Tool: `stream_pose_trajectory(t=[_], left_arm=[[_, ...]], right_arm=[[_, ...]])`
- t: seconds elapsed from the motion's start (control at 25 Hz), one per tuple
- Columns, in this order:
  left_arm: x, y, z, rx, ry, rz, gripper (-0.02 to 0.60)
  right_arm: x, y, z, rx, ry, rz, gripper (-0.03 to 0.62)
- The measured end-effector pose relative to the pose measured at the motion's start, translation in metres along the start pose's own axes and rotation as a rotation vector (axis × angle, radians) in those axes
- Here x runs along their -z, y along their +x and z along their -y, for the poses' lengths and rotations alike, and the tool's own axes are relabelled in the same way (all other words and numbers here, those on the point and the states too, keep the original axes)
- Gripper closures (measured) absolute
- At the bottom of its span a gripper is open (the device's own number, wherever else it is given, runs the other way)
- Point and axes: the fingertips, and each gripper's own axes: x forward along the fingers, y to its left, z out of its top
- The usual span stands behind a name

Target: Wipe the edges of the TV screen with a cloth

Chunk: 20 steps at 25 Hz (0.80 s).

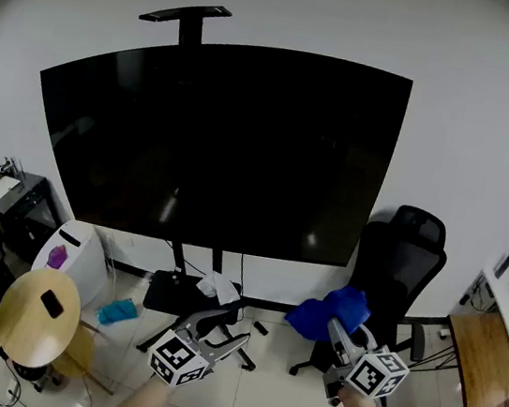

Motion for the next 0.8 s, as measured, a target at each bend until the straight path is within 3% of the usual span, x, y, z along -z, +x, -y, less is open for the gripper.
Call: stream_pose_trajectory(t=[0.28, 0.56, 0.8], left_arm=[[-0.041, 0.013, -0.017, 0.019, 0.071, 0.038, 0.341], [-0.096, 0.048, -0.036, 0.025, 0.158, 0.093, 0.341], [-0.166, 0.105, -0.048, 0.042, 0.256, 0.158, 0.341]], right_arm=[[-0.078, 0.011, 0.015, 0.009, -0.15, 0.071, 0.454], [-0.188, 0.035, 0.042, 0.029, -0.347, 0.167, 0.454], [-0.297, 0.064, 0.062, 0.043, -0.542, 0.261, 0.454]])
